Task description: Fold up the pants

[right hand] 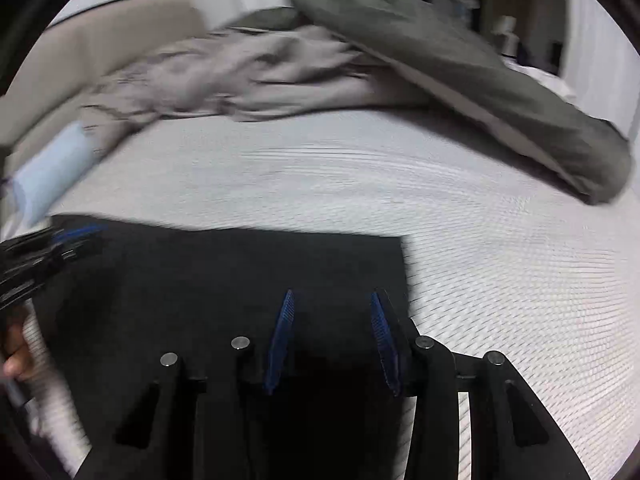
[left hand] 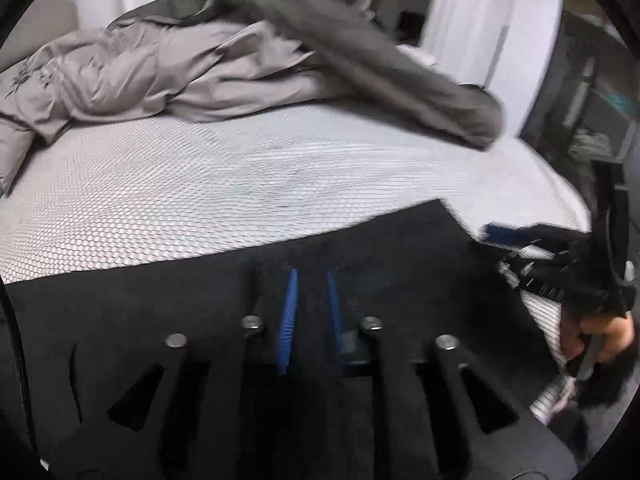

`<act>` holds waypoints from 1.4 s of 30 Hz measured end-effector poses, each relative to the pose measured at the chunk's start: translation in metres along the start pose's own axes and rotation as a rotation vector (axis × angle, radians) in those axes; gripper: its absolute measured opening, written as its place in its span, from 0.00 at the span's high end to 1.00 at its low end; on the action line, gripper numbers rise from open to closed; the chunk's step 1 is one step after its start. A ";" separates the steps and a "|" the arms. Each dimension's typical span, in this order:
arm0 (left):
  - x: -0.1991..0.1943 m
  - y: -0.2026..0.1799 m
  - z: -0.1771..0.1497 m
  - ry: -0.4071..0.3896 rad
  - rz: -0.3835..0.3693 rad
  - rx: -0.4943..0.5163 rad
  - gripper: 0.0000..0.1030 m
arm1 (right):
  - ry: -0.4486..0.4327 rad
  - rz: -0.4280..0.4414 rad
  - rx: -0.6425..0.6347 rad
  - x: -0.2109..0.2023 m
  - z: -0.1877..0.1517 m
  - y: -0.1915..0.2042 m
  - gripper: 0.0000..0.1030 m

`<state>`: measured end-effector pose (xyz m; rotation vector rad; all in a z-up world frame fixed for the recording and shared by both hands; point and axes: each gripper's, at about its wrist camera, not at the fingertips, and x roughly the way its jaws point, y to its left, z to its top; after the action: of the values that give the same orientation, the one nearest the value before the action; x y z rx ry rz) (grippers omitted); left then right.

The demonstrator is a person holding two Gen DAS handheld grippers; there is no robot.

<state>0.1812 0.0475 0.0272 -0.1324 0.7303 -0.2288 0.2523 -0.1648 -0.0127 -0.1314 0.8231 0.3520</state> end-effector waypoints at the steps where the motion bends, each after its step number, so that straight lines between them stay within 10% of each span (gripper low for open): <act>1: -0.004 -0.008 -0.008 -0.001 -0.023 0.003 0.65 | 0.009 0.042 -0.015 -0.006 -0.008 0.009 0.55; 6: 0.026 -0.026 -0.051 0.178 -0.098 0.019 0.54 | 0.129 0.100 -0.086 0.012 -0.049 0.050 0.55; 11: -0.008 0.007 -0.063 0.121 -0.149 -0.101 0.56 | 0.115 -0.061 -0.123 0.011 -0.058 0.041 0.41; 15: -0.074 0.054 -0.074 -0.011 0.040 -0.221 0.54 | 0.032 0.008 -0.009 -0.021 -0.058 0.017 0.38; 19: -0.132 0.116 -0.098 -0.120 0.206 -0.412 0.29 | -0.086 0.060 0.114 -0.049 -0.061 -0.014 0.07; 22: -0.158 0.166 -0.127 -0.156 0.304 -0.590 0.23 | -0.131 0.065 0.205 -0.063 -0.062 -0.031 0.05; 28: -0.148 0.237 -0.162 -0.119 0.226 -0.903 0.23 | -0.150 0.123 0.274 -0.073 -0.059 -0.048 0.05; 31: -0.129 0.256 -0.161 -0.122 0.181 -0.980 0.39 | -0.201 0.095 0.227 -0.082 -0.059 -0.044 0.05; 34: -0.110 0.265 -0.150 -0.106 0.213 -1.004 0.93 | -0.218 0.107 0.194 -0.084 -0.057 -0.037 0.05; 42: -0.147 0.151 -0.069 -0.265 0.341 -0.575 1.00 | -0.239 0.100 0.155 -0.098 -0.061 -0.029 0.05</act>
<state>0.0529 0.2276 0.0412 -0.5679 0.5264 0.3265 0.1593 -0.2322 0.0172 0.0953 0.6185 0.3885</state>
